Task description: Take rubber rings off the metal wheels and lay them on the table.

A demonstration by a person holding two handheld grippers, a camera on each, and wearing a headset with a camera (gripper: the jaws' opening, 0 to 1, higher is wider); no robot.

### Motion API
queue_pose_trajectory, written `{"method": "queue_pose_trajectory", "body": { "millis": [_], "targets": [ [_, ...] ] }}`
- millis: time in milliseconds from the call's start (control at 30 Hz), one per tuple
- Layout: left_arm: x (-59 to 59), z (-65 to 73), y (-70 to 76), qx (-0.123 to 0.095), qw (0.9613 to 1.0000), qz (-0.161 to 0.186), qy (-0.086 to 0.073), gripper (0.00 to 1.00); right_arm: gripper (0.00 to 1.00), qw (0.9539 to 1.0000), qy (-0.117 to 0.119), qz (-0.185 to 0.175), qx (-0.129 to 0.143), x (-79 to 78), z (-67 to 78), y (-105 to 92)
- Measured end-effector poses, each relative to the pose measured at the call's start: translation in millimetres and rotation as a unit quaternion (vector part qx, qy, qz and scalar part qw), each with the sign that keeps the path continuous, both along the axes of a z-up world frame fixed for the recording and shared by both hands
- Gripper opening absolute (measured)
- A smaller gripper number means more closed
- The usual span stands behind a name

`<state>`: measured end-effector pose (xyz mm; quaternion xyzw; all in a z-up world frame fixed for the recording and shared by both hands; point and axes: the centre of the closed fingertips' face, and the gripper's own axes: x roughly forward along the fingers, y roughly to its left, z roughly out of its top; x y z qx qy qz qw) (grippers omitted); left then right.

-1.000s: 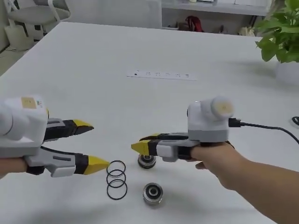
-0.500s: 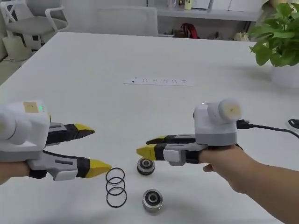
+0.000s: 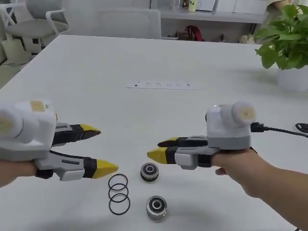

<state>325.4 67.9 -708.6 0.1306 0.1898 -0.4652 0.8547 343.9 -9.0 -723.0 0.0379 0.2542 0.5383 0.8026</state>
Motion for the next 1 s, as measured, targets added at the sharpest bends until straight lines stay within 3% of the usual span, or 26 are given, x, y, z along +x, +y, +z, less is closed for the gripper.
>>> {"method": "queue_pose_trajectory", "body": {
  "millis": [667, 1000],
  "targets": [
    [11.0, -7.2, -13.7, 0.001, 0.9999, -0.01, 0.007, 0.62, 0.34, 0.9982, -0.047, 0.017, -0.034, 3.4, -15.9, -15.7],
    [14.5, -14.6, -21.9, 0.003, 0.9998, -0.016, 0.014, 0.62, 0.33, 0.9967, -0.057, 0.025, -0.051, 3.0, -30.2, -21.8]
  ]
}}
